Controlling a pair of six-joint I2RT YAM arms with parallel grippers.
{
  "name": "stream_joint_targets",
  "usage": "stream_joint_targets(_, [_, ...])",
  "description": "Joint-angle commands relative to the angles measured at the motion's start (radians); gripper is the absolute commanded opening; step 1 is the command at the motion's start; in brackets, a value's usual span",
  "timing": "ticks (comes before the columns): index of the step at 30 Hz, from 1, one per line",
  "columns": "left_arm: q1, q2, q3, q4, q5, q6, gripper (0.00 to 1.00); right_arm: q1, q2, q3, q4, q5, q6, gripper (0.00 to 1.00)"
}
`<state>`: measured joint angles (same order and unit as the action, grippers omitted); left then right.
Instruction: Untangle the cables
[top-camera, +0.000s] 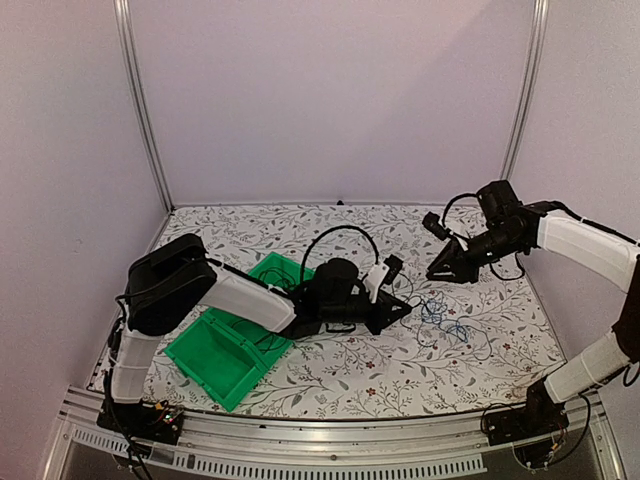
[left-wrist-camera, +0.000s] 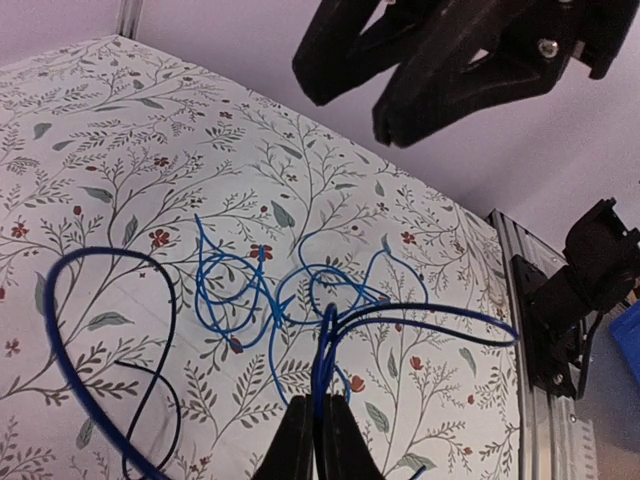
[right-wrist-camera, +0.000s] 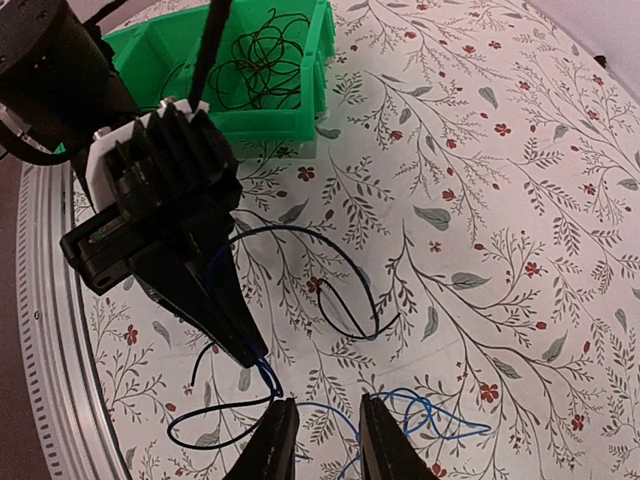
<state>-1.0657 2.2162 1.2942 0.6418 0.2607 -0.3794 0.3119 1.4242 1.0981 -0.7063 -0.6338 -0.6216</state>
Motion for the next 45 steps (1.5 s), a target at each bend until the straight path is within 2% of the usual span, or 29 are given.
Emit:
stream_joint_targets(1, [0.012,-0.044,0.001,-0.011,0.049,0.004,0.0,0.025,-0.014,-0.029,-0.02,-0.059,-0.049,0.26])
stream_joint_targets(20, [0.009,-0.068,-0.019,0.024,0.093,0.006,0.0,0.095,0.086,-0.065,-0.055,-0.085,-0.084,0.36])
stream_joint_targets(24, [0.01,-0.068,-0.02,0.027,0.094,0.003,0.0,0.095,0.088,-0.058,-0.052,-0.084,-0.082,0.28])
stream_joint_targets(28, [0.009,-0.063,-0.022,0.026,0.097,0.0,0.0,0.095,0.074,-0.05,-0.044,-0.086,-0.074,0.25])
stream_joint_targets(34, [0.01,-0.061,-0.022,0.025,0.089,-0.005,0.0,0.095,0.07,-0.05,-0.047,-0.101,-0.075,0.01])
stream_joint_targets(35, [0.01,-0.061,-0.023,0.027,0.082,-0.008,0.02,0.095,0.072,-0.049,-0.048,-0.106,-0.074,0.0])
stream_joint_targets(39, [0.009,-0.058,-0.01,0.039,0.045,-0.027,0.2,0.095,0.069,-0.048,-0.036,-0.139,-0.054,0.0])
stream_joint_targets(45, [0.013,-0.031,0.042,0.034,-0.034,-0.077,0.21,0.095,0.064,-0.044,-0.034,-0.183,-0.027,0.0])
